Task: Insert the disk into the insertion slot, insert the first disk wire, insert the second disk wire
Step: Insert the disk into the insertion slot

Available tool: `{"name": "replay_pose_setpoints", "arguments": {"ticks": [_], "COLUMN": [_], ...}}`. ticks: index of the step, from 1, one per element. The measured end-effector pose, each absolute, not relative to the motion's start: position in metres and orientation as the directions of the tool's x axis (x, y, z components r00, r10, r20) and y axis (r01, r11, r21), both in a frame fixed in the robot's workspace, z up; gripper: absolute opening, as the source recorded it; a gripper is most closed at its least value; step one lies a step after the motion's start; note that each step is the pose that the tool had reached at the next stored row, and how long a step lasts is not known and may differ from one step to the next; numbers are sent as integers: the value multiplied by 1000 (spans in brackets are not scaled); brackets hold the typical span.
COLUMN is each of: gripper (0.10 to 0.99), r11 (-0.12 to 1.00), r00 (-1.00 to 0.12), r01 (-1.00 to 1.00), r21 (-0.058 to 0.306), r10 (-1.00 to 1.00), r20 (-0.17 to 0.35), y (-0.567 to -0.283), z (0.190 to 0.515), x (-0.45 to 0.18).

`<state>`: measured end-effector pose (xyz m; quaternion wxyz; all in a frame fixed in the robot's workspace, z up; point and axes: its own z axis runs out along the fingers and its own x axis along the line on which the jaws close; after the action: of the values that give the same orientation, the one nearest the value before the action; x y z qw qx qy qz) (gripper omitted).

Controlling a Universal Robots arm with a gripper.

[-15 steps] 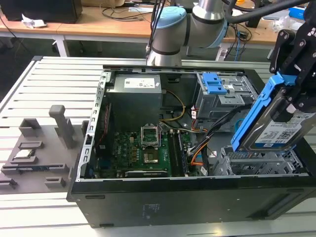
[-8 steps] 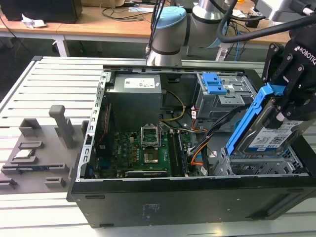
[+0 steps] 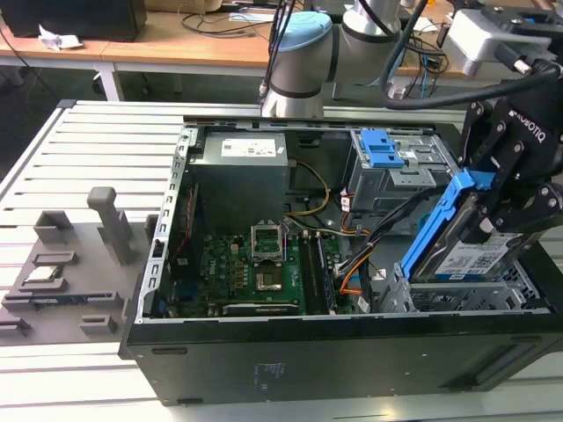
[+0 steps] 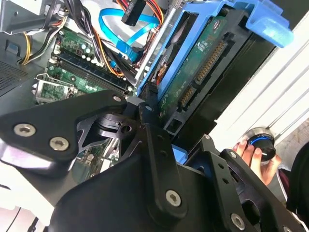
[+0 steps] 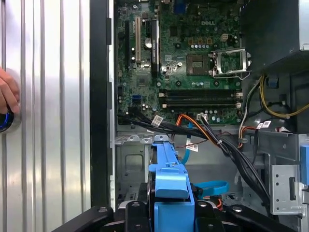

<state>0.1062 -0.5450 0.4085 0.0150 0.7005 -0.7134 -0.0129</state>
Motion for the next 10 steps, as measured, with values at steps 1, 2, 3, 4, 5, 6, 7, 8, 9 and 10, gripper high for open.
{"name": "replay_pose_setpoints", "arguments": {"ticks": [1,2,3,4,5,6,7,8,9,10], "gripper": [361,361,361,361,361,361,361,361,361,361], "r11": [18,18,18,18,18,18,18,18,18,18], "r00": [-18,-18,-18,-18,-18,-18,-18,-18,-18,-18], "r01": [-999,-999,-999,-999,-999,-999,-999,-999,-999,-999], "r21": [39,39,39,39,39,39,39,39,39,39], "r10": [-1000,-1000,-1000,-1000,-1000,-1000,-1000,-1000,-1000,-1000], "r20": [3,3,3,3,3,3,3,3,3,3], "y": [-545,-545,-545,-545,-545,-545,-545,-545,-545,-545], "z": [405,403,401,399,397,394,391,389,387,385], "x": [106,106,106,106,106,106,106,106,106,106]}}
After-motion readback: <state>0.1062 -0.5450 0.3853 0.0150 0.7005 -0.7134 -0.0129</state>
